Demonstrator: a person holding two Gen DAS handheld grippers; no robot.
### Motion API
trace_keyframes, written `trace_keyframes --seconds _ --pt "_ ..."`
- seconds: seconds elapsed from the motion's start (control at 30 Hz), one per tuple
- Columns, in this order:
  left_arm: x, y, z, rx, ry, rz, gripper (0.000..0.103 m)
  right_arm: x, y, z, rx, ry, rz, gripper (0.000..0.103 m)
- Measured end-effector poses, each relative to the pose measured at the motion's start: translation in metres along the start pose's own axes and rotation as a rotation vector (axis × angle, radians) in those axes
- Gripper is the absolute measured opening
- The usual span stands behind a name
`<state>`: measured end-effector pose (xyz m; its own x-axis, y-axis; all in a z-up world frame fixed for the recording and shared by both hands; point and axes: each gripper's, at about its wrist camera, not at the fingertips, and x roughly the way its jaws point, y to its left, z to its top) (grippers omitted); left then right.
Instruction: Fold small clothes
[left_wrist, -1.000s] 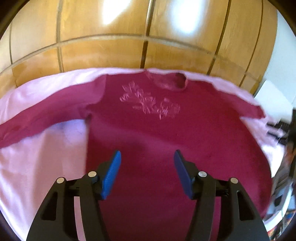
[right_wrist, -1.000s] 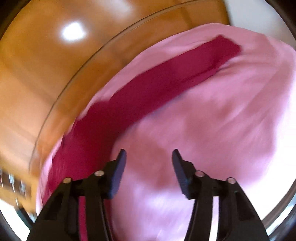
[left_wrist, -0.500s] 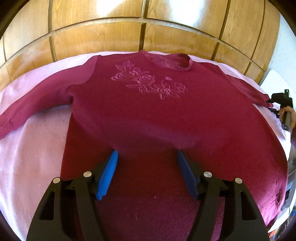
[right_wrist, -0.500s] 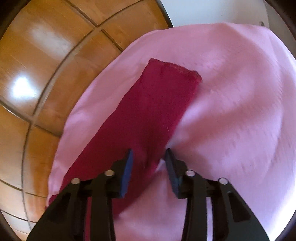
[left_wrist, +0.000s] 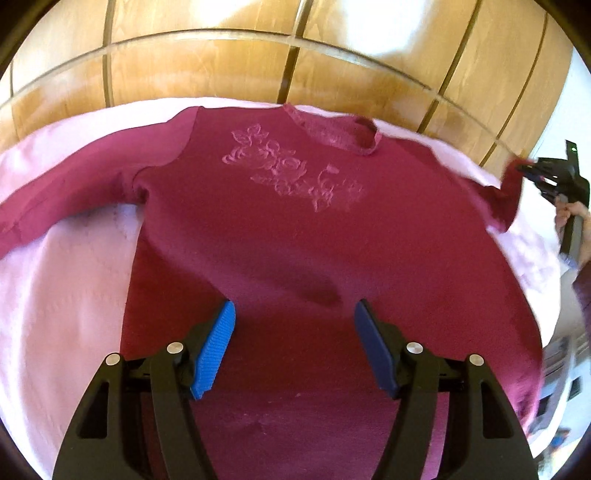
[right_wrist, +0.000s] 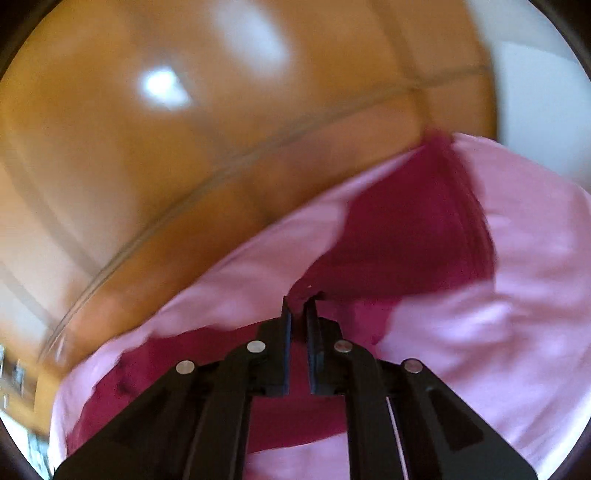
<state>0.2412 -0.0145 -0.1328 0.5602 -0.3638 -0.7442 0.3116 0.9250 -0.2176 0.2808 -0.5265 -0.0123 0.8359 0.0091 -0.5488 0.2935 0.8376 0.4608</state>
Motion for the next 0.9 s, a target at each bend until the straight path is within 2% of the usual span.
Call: trace_keyframes --seconds 0.03,0.17,0.33,0.4,0.43,0.47,0.5,0.53,0.67,0.87,0.9 --pt "-0.003 0.0 0.002 -0.007 -0.007 -0.009 0.066 0.004 0.031 -0.007 -0.05 0.014 0.047 0.006" --pt "-0.017 0.0 0.011 -0.039 -0.037 -0.064 0.066 0.022 0.115 -0.04 -0.192 0.071 0.154 0.006" --pt "-0.027 0.003 0.033 -0.084 -0.07 -0.137 0.066 0.062 0.211 -0.099 -0.344 0.219 0.272 0.006" --pt "-0.027 0.007 0.043 -0.113 -0.079 -0.157 0.066 0.068 0.233 -0.119 -0.389 0.259 0.304 0.013" --pt "-0.026 0.009 0.047 -0.121 -0.08 -0.162 0.066 0.064 0.237 -0.126 -0.4 0.268 0.313 0.023" --pt "-0.025 0.011 0.051 -0.129 -0.08 -0.165 0.066 0.063 0.241 -0.131 -0.405 0.281 0.335 0.048" --pt "-0.024 0.013 0.054 -0.137 -0.08 -0.166 0.066 0.06 0.238 -0.133 -0.401 0.28 0.342 0.056" --pt "-0.022 0.016 0.058 -0.142 -0.078 -0.171 0.066 0.045 0.229 -0.142 -0.394 0.263 0.346 0.057" --pt "-0.01 0.022 0.073 -0.155 -0.074 -0.166 0.066 0.017 0.19 -0.141 -0.353 0.225 0.325 0.057" --pt "0.026 0.027 0.101 -0.168 -0.042 -0.131 0.066 -0.021 0.103 -0.143 -0.292 0.17 0.14 0.058" --pt "0.036 0.028 0.106 -0.179 -0.027 -0.127 0.059 -0.021 0.093 -0.143 -0.28 0.171 0.107 0.057"
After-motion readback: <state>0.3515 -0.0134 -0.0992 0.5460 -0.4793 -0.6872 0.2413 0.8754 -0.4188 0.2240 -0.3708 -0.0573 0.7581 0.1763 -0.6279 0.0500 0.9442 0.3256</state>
